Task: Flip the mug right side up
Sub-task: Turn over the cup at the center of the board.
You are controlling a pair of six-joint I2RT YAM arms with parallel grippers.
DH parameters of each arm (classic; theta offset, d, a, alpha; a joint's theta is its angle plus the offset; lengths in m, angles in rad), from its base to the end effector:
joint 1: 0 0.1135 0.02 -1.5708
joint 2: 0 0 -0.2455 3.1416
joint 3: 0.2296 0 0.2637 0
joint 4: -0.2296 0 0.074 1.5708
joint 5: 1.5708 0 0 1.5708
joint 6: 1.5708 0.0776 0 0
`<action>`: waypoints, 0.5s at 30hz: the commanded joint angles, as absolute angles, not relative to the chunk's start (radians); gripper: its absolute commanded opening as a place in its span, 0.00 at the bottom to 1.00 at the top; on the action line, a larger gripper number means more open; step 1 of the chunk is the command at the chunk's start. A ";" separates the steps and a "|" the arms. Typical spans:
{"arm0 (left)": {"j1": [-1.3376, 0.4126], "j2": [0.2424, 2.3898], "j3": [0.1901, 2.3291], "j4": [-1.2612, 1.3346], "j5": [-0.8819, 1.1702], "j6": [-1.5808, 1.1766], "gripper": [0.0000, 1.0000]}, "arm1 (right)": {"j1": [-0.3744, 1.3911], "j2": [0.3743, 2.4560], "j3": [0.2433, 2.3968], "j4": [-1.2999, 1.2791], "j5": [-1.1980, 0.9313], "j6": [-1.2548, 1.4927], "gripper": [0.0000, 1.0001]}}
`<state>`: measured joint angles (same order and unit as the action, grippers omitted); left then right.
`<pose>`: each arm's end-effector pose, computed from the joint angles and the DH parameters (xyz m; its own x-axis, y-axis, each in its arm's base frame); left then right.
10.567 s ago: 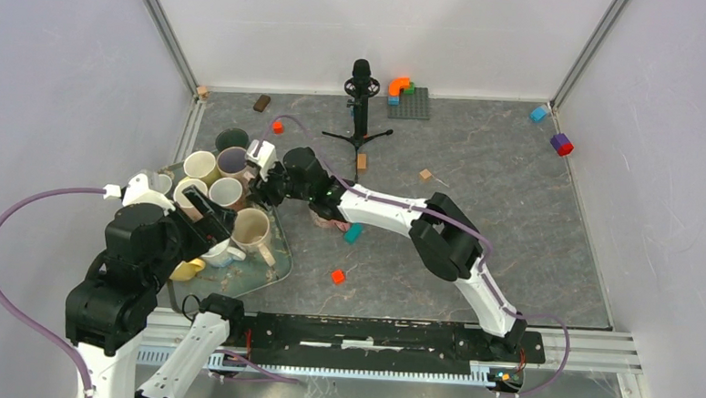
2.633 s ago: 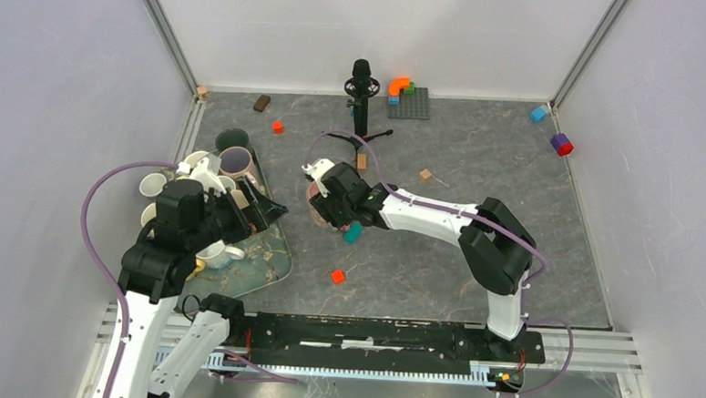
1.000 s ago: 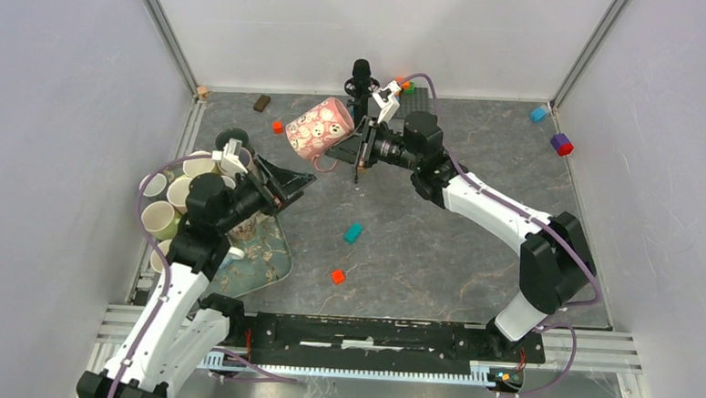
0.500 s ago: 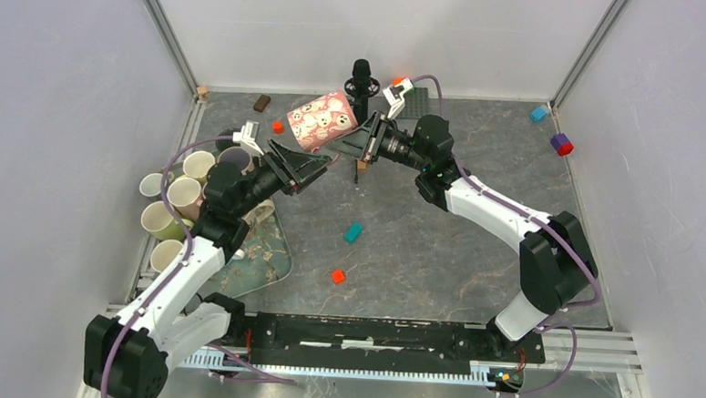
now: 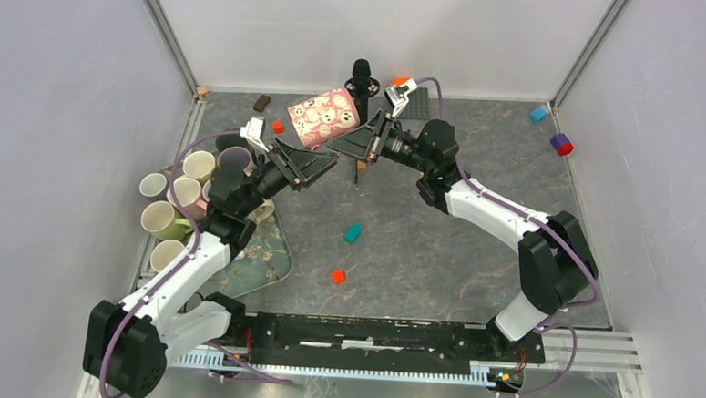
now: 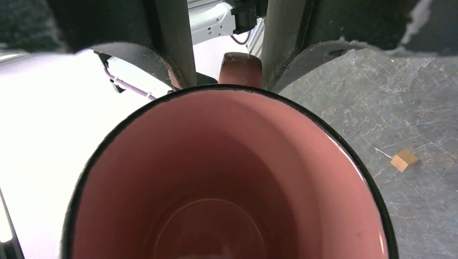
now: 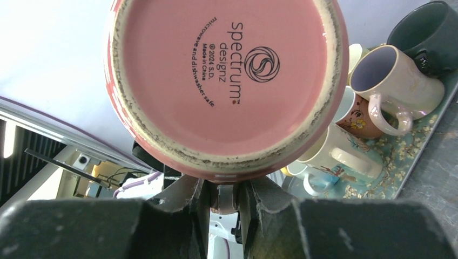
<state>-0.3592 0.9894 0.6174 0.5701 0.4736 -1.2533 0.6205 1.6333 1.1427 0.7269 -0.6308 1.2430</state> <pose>0.2557 -0.1338 0.3094 -0.6374 -0.6637 -0.3914 0.4034 0.1453 -0.9034 0.3175 0.2832 0.3225 -0.8249 0.3502 -0.4437 -0.4817 -0.0247 0.8760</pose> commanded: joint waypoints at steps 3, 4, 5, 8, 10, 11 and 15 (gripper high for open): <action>-0.385 1.003 0.639 0.646 0.476 -1.281 0.51 | 0.618 1.587 1.154 0.949 -0.644 1.302 0.00; -0.387 1.006 0.641 0.647 0.473 -1.280 0.51 | 0.618 1.588 1.152 0.952 -0.645 1.305 0.00; -0.389 1.009 0.642 0.647 0.471 -1.280 0.51 | 0.618 1.589 1.153 0.953 -0.646 1.304 0.00; -0.394 1.017 0.648 0.648 0.463 -1.281 0.49 | 0.619 1.588 1.149 0.953 -0.648 1.304 0.00; -0.394 1.021 0.649 0.657 0.453 -1.285 0.49 | 0.620 1.586 1.144 0.954 -0.650 1.303 0.00; -0.394 1.022 0.649 0.662 0.447 -1.289 0.49 | 0.619 1.585 1.138 0.953 -0.651 1.302 0.00; -0.396 1.024 0.652 0.681 0.417 -1.297 0.49 | 0.623 1.581 1.122 0.955 -0.647 1.302 0.00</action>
<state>-0.3897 1.0225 0.6178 0.6052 0.4564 -1.2564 0.6209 1.6337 1.1145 0.7918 -0.6479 1.2953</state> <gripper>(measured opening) 0.487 0.262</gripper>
